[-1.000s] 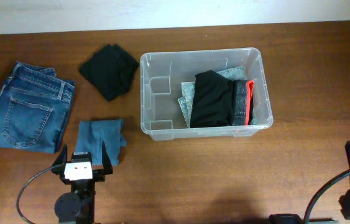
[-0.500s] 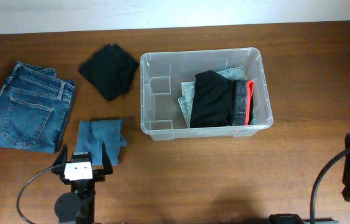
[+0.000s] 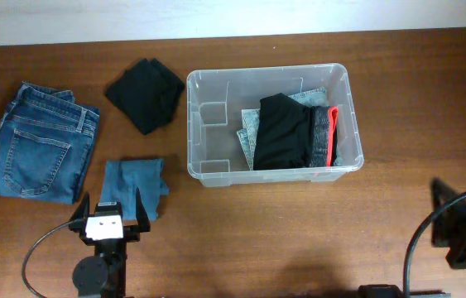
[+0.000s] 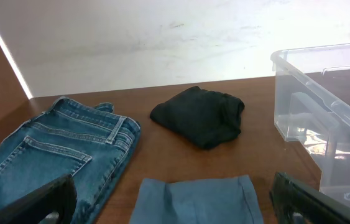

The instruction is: Pack container

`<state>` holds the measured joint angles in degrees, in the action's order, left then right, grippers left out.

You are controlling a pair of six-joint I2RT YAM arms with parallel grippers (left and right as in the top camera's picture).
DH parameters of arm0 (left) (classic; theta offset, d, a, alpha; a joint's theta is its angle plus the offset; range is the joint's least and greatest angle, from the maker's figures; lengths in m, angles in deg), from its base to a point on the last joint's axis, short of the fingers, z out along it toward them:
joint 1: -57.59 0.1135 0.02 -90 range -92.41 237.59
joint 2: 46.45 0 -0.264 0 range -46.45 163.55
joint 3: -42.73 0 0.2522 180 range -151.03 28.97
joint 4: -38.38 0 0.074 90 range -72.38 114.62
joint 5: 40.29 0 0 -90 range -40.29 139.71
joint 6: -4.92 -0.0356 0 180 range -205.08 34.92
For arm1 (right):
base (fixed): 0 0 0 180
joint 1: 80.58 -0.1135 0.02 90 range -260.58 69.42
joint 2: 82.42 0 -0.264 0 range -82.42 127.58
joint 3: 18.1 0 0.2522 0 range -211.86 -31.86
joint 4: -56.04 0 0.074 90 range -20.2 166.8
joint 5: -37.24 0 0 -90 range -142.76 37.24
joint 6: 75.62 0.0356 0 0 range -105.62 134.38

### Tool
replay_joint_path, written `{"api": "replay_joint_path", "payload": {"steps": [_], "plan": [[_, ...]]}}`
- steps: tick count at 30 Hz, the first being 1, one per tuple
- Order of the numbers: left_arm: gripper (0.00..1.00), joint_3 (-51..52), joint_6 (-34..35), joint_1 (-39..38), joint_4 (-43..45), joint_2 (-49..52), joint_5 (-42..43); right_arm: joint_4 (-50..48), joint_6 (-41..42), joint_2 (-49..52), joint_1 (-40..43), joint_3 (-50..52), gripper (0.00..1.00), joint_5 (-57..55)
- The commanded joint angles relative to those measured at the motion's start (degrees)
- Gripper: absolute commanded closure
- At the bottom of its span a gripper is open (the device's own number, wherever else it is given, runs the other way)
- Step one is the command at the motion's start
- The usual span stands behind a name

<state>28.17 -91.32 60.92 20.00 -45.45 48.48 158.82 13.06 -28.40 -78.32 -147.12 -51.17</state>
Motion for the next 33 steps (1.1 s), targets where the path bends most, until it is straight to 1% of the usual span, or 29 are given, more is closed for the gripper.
{"api": "replay_joint_path", "payload": {"steps": [1,3,4,8,27,30,33], "plan": [[0.00,0.3,-0.5,0.1,-0.1,-0.2,0.6,0.8,0.1,0.4,0.4,0.8,0.14,2.3],[0.00,0.3,-0.5,0.1,-0.1,-0.2,0.6,1.0,0.1,0.4,0.4,1.2,0.03,1.5],[0.00,0.3,-0.5,0.1,-0.1,-0.2,0.6,1.0,0.1,0.4,0.4,1.6,0.01,0.5],[0.00,0.3,-0.5,0.1,-0.1,-0.2,0.6,1.2,0.1,0.4,0.4,3.2,0.01,-3.8],[0.00,0.3,-0.5,0.1,-0.1,-0.2,0.7,1.7,0.1,0.4,0.4,4.4,0.02,-3.8],[0.00,0.3,-0.5,0.1,1.3,-0.2,3.7,1.7,0.1,0.4,0.4,4.4,0.02,-3.8],[0.00,0.2,-0.5,0.1,6.5,-0.2,5.4,1.7,0.1,0.4,0.4,4.4,0.01,-3.8]]}}
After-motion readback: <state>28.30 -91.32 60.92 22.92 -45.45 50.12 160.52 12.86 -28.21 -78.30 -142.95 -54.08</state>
